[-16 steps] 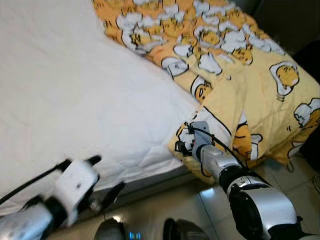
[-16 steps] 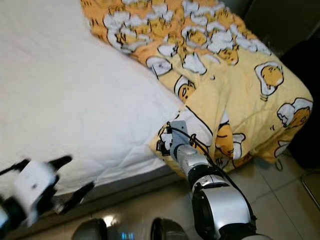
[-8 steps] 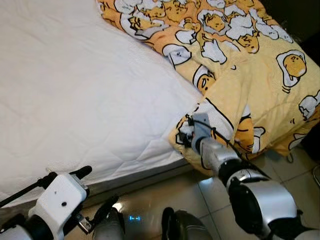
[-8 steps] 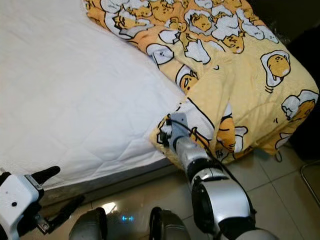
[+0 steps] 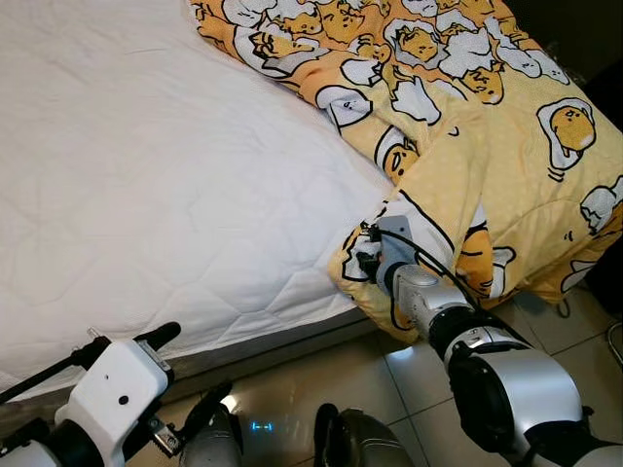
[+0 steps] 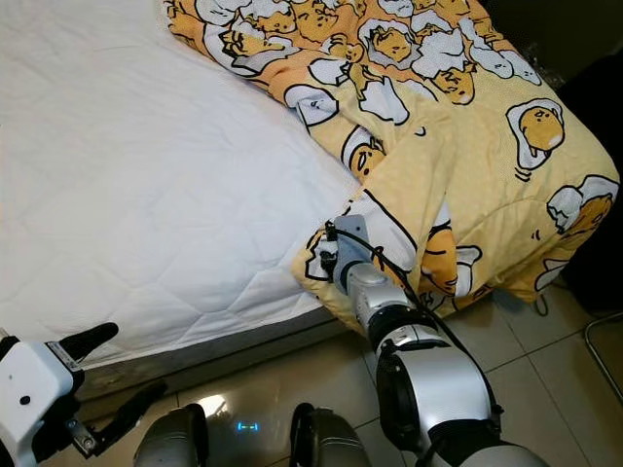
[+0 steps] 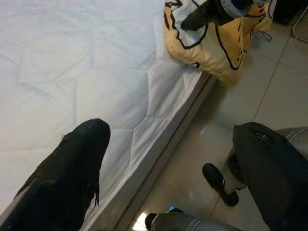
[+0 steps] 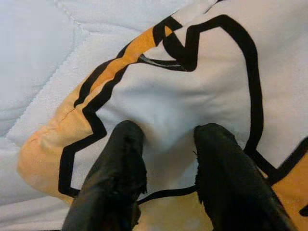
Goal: Clean up the room
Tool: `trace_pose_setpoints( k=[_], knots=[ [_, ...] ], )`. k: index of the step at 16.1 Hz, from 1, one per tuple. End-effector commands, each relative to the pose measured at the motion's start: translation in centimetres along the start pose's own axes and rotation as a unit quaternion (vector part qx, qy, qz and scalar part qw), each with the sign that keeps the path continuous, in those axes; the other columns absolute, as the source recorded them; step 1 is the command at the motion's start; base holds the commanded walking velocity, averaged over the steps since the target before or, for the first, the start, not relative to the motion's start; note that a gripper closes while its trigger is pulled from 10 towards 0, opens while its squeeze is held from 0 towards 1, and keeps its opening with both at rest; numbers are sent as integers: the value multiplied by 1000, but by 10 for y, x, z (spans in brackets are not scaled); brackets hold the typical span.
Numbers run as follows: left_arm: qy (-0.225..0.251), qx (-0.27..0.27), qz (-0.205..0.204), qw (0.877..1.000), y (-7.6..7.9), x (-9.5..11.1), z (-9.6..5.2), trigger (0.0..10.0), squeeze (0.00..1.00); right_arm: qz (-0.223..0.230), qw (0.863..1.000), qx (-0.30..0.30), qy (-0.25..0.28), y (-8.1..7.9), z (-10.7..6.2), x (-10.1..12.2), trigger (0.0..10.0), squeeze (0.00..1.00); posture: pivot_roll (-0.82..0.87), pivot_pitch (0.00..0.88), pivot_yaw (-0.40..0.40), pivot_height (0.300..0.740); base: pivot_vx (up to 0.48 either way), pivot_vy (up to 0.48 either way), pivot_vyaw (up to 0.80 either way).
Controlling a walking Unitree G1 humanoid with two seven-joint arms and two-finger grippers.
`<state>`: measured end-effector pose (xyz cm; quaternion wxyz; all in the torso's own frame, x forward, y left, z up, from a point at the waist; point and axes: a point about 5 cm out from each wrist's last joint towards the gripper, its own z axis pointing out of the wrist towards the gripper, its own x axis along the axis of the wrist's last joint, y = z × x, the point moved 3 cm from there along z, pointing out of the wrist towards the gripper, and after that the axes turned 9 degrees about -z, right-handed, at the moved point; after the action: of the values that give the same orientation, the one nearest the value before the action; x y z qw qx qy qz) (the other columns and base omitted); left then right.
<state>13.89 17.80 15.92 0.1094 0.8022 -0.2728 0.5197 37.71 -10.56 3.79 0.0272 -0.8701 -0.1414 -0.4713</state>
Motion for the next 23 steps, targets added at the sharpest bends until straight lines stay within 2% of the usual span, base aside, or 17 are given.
trace_pose_setpoints(
  k=[1,8,10,13,15,16,17,18,19,20,21,23],
  knots=[
    [7,-10,5,1000,6,4,-1,10000,514,2,1000,-8,-5,8,-1,-3,0,0,261,237,-139,740,0,0,0],
    [0,-8,0,1000,6,3,0,10000,518,4,1000,-8,-6,12,-2,-6,0,0,262,231,-139,740,0,0,0],
    [-4,-4,-4,1000,6,1,3,10000,518,-6,999,33,5,2,-2,-7,0,0,249,196,-151,740,0,0,0],
    [11,12,-39,999,4,-7,21,10000,514,-14,996,81,30,-7,-3,-10,0,0,186,81,-159,740,0,0,0],
    [35,40,-75,996,-1,-9,34,10000,514,-15,995,85,57,-2,-6,-9,0,0,145,22,-155,740,0,0,0],
    [50,64,-107,991,-6,-11,44,10000,514,-2,994,77,75,3,-9,-9,0,0,87,0,-131,740,0,0,0],
    [62,90,-133,985,-14,-14,54,10000,510,9,994,61,92,10,-13,-11,1882,0,40,0,-103,740,0,0,0],
    [79,141,-158,974,-31,-16,77,10000,502,9,990,4,139,26,-37,-15,10000,0,-16,0,-51,740,0,0,0],
    [81,149,-157,973,-33,-15,81,10000,502,23,989,-9,144,29,-43,-17,10000,0,-16,0,-51,740,0,0,0],
    [86,153,-152,973,-36,-12,89,10000,506,29,987,-26,154,33,-54,-20,10000,63,-33,0,-29,740,0,0,0],
    [94,153,-146,973,-39,-7,100,10000,510,5,984,-50,172,38,-70,-22,10000,1000,-50,0,-7,740,0,0,0],
    [100,163,-146,971,-50,-4,118,10000,514,24,978,-83,189,45,-92,-25,10000,1000,-92,0,25,740,0,-204,0]
  ],
)
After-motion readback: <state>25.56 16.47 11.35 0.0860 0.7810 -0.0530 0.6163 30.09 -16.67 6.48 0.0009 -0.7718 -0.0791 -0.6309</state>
